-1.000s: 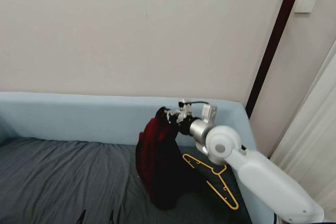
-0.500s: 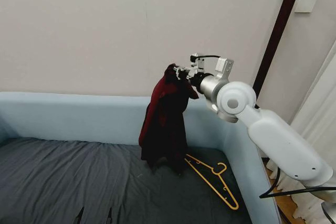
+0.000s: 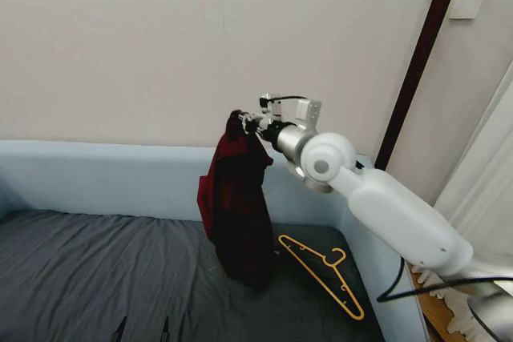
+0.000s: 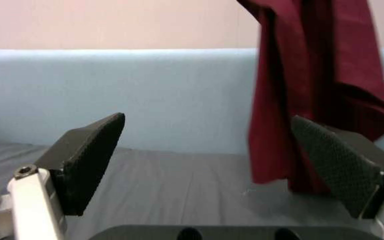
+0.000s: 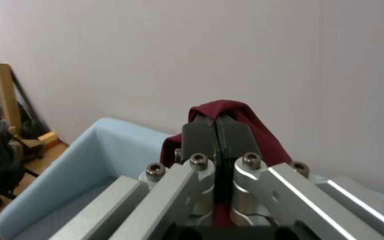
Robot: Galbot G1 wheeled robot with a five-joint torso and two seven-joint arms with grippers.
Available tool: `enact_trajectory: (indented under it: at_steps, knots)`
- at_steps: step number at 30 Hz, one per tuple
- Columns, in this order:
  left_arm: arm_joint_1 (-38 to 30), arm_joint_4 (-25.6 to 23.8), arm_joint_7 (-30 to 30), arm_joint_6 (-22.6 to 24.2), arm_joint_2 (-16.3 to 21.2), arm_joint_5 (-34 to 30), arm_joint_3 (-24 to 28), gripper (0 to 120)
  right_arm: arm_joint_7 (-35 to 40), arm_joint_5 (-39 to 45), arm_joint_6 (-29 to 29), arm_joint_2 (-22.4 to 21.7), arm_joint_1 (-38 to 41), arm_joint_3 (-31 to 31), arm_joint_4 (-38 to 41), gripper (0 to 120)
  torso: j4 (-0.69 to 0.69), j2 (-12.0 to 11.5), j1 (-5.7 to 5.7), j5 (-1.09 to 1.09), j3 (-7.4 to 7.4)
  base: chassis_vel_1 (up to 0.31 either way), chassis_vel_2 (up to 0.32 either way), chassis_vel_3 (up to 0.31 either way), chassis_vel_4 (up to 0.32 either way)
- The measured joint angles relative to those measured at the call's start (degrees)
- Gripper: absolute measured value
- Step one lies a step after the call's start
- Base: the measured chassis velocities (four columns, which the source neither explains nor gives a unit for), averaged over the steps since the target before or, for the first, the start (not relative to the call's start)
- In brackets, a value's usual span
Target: Pick up the clothes from the sofa and hang them on the clothes hanger.
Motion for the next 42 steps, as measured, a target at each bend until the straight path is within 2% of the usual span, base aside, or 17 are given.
enact_trajectory:
  at_steps: [4,8,11,12,14,16,17,20,21,24,26,31,35,37,40,41,42]
  knots:
    - [0.00,0.30,-0.25,-0.24,-0.27,-0.56,-0.42,98,0.21,1.64,0.19,2.32,2.29,-0.89,1.02,0,-0.01,0.00,0.00,0.00,0.00,0.000,0.000,0.000,0.000]
    - [-0.24,0.96,-0.36,-0.28,-0.48,-0.66,-0.39,98,0.61,2.89,0.42,0.83,0.52,-0.97,5.55,0,0.01,0.01,-0.01,0.00,-0.01,0.000,0.000,0.000,0.000]
    - [-0.51,1.65,-0.35,-0.20,-0.59,-0.52,0.19,98,-1.31,1.66,0.50,-4.73,-6.90,-0.96,10.10,0,-0.01,0.00,0.00,0.03,-0.01,0.000,0.000,0.000,0.000]
    - [-0.51,1.65,-0.35,-0.20,-0.59,-0.52,0.19,98,-1.31,1.66,0.50,-4.73,-6.90,-0.96,10.10,0,-0.01,0.00,0.00,0.03,-0.01,0.000,0.000,0.000,0.000]
    - [-0.68,1.98,-0.24,0.05,-0.61,-0.28,0.48,98,-4.13,-1.74,0.51,-9.62,-14.31,-0.32,12.03,0,-0.03,0.00,0.00,0.06,-0.01,0.000,0.000,0.000,0.000]
    - [-0.70,2.03,-0.25,0.12,-0.62,-0.26,0.54,98,-4.52,-2.39,0.52,-10.30,-15.45,-0.16,12.13,0,-0.04,0.00,-0.01,0.06,0.00,0.000,0.000,0.000,0.000]
    - [-0.80,2.19,-0.20,0.44,-0.67,-0.09,0.77,98,-6.58,-6.43,1.01,-13.77,-22.36,0.72,12.24,0,-0.06,0.00,-0.01,0.06,-0.01,0.000,0.000,0.000,0.000]
    - [-0.91,2.64,-0.07,1.00,-0.74,0.16,1.17,98,-10.91,-15.23,2.79,-18.48,-37.24,2.72,10.13,0,-0.05,0.00,-0.01,0.09,0.01,0.000,0.000,0.000,0.000]
    - [-0.91,2.64,-0.07,1.00,-0.74,0.16,1.17,98,-10.91,-15.23,2.79,-18.48,-37.24,2.72,10.13,0,-0.05,0.00,-0.01,0.09,0.01,0.000,0.000,0.000,0.000]
    - [-1.16,3.26,-0.01,1.15,-0.74,0.51,1.48,98,-12.46,-20.13,4.17,-20.15,-44.84,4.31,8.92,0,-0.05,0.00,-0.01,0.03,-0.01,0.000,0.000,0.000,0.000]
    - [-1.25,3.36,-0.01,1.16,-0.75,0.59,1.57,98,-12.16,-20.51,4.23,-20.22,-46.94,4.98,9.54,0,-0.03,0.00,-0.01,0.05,-0.01,0.000,0.000,0.000,0.000]
    - [-1.31,3.40,0.07,1.16,-0.74,1.00,1.80,98,-8.99,-18.22,2.75,-20.32,-49.44,7.33,14.64,0,0.02,0.00,-0.01,0.04,-0.01,0.000,0.000,0.000,0.000]
    - [-1.16,3.14,0.09,0.94,-0.52,1.07,1.79,98,-5.73,-14.00,0.71,-23.26,-52.59,12.42,20.10,0,0.02,0.00,-0.01,0.03,-0.01,0.000,0.000,0.000,0.000]
    - [-1.23,3.10,0.10,0.85,-0.41,1.10,1.83,98,-4.20,-10.42,-0.58,-26.26,-56.37,17.87,23.86,0,-0.04,0.00,-0.01,0.05,-0.01,0.000,0.000,0.000,0.000]
    - [-1.63,3.15,0.17,0.79,-0.39,1.30,2.34,98,-2.24,-3.87,-2.01,-31.34,-61.21,25.81,29.70,0,-0.05,0.00,-0.01,0.04,-0.01,0.000,0.000,0.000,0.000]
    - [-1.63,3.15,0.17,0.79,-0.39,1.30,2.34,98,-2.24,-3.87,-2.01,-31.34,-61.21,25.81,29.70,0,-0.05,0.00,-0.01,0.04,-0.01,0.000,0.000,0.000,0.000]
    - [-1.86,3.27,0.21,0.80,-0.40,1.40,2.55,98,-1.08,-1.49,-2.61,-33.30,-62.21,27.72,32.09,0,-0.05,0.00,-0.01,0.03,-0.01,0.000,0.000,0.000,0.000]
